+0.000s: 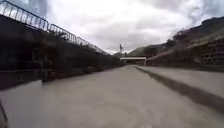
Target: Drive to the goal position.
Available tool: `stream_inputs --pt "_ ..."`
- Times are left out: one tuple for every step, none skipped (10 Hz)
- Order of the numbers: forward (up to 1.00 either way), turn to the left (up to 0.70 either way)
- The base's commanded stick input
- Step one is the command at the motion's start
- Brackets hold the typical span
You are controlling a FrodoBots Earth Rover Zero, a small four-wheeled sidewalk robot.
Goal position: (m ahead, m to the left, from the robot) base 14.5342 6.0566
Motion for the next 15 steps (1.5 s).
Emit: stream_inputs --pt "0.70 0.00" --pt "0.70 0.00" --pt "0.70 0.00" --pt "0.70 0.00" --pt "0.70 0.00" --pt "0.70 0.00" --pt "0.70 0.00" --pt "0.70 0.00" --pt "0.70 0.00" --pt "0.70 0.00" --pt "0.70 0.00" --pt "0.70 0.00" --pt "0.70 0.00" --pt "0.70 0.00" --pt "0.70 0.00"
